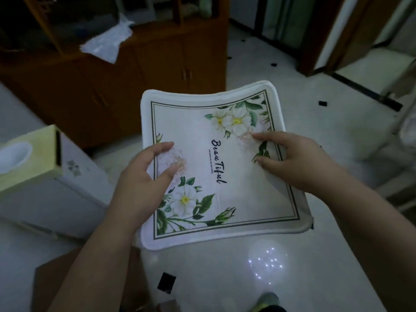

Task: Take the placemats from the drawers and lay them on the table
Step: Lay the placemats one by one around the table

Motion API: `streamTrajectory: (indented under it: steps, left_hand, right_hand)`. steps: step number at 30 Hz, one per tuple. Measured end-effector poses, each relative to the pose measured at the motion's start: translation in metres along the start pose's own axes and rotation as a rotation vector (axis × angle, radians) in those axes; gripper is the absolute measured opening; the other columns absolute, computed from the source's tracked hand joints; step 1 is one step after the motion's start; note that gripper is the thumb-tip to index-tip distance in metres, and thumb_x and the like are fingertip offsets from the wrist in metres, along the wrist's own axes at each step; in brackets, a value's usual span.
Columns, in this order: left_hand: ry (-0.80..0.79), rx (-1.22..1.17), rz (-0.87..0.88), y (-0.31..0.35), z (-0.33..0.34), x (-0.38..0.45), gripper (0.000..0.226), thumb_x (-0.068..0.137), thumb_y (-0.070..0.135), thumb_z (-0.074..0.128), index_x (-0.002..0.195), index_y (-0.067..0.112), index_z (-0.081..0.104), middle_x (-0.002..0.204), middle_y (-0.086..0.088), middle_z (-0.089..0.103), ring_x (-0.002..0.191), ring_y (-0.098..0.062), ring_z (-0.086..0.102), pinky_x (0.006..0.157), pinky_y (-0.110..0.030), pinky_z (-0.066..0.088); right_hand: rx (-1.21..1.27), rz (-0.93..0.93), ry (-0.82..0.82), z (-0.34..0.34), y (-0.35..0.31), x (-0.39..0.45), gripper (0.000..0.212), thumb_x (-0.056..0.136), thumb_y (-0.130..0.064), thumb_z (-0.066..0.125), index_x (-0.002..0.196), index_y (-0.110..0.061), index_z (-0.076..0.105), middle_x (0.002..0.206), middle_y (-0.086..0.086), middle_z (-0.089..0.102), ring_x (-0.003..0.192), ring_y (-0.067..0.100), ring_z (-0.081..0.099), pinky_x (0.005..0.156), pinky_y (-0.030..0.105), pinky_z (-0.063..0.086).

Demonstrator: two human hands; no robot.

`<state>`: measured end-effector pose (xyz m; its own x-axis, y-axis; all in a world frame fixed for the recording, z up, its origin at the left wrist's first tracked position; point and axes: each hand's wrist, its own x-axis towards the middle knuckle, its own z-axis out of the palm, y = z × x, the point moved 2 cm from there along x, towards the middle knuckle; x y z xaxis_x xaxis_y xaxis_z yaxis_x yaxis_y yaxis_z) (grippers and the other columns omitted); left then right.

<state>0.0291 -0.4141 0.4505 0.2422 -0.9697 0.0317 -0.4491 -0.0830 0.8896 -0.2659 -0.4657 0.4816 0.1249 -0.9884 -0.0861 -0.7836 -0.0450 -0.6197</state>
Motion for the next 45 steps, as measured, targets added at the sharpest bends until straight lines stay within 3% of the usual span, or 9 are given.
streamTrajectory:
  steps: [7,12,17,22,29,36,45]
  left_hand:
    - [-0.297,0.082,0.136,0.085,0.146,0.021,0.041,0.093,0.031,0.072,0.126,0.053,0.061,0.13,0.018,0.058,0.117,-0.015,0.062,0.099,-0.048,0.055]
    - [-0.426,0.095,0.281,0.136,0.238,0.017,0.043,0.092,0.033,0.073,0.129,0.05,0.061,0.135,0.018,0.057,0.122,-0.01,0.057,0.106,-0.045,0.05]
    - [-0.54,0.067,0.351,0.166,0.315,0.006,0.042,0.091,0.028,0.074,0.127,0.048,0.064,0.13,0.021,0.057,0.122,-0.006,0.057,0.108,-0.042,0.049]
    - [-0.7,0.043,0.432,0.196,0.389,-0.005,0.043,0.092,0.024,0.074,0.127,0.046,0.064,0.122,0.032,0.056,0.112,0.017,0.052,0.109,-0.032,0.046]
    - [-0.938,0.015,0.49,0.225,0.49,0.003,0.044,0.091,0.031,0.075,0.125,0.056,0.062,0.132,0.027,0.056,0.123,-0.006,0.059,0.104,-0.043,0.052]
    - [-1.089,0.019,0.58,0.261,0.58,0.05,0.043,0.091,0.03,0.075,0.126,0.052,0.063,0.129,0.029,0.056,0.125,-0.003,0.056,0.108,-0.042,0.049]
    - [-1.284,-0.034,0.672,0.308,0.677,0.083,0.042,0.091,0.03,0.076,0.123,0.055,0.063,0.134,0.023,0.057,0.126,-0.004,0.057,0.105,-0.043,0.052]
  right_hand:
    - [0.068,0.258,0.183,-0.079,0.129,-0.053,0.051,0.086,-0.04,0.073,0.134,-0.046,0.057,0.14,-0.008,0.056,0.119,0.012,0.056,0.096,0.021,0.042]
    - [0.081,0.364,0.331,-0.13,0.198,-0.093,0.055,0.083,-0.045,0.076,0.134,-0.046,0.057,0.141,-0.009,0.056,0.124,0.014,0.054,0.104,0.028,0.044]
    - [0.098,0.436,0.427,-0.163,0.255,-0.13,0.053,0.083,-0.045,0.076,0.134,-0.045,0.058,0.139,-0.014,0.057,0.126,0.008,0.052,0.102,0.023,0.04]
    - [0.092,0.573,0.516,-0.19,0.299,-0.169,0.052,0.085,-0.042,0.075,0.134,-0.045,0.058,0.139,-0.014,0.056,0.125,0.009,0.052,0.1,0.023,0.041]
    - [0.124,0.773,0.649,-0.208,0.351,-0.196,0.051,0.083,-0.04,0.078,0.13,-0.047,0.06,0.136,-0.015,0.058,0.119,0.007,0.055,0.094,0.02,0.039]
    - [0.138,0.906,0.758,-0.227,0.388,-0.166,0.051,0.083,-0.04,0.077,0.131,-0.047,0.06,0.138,-0.011,0.058,0.125,0.01,0.053,0.105,0.026,0.042]
    - [0.208,1.056,0.925,-0.256,0.416,-0.14,0.05,0.084,-0.035,0.077,0.131,-0.044,0.061,0.131,-0.017,0.056,0.124,0.005,0.051,0.107,0.023,0.038]
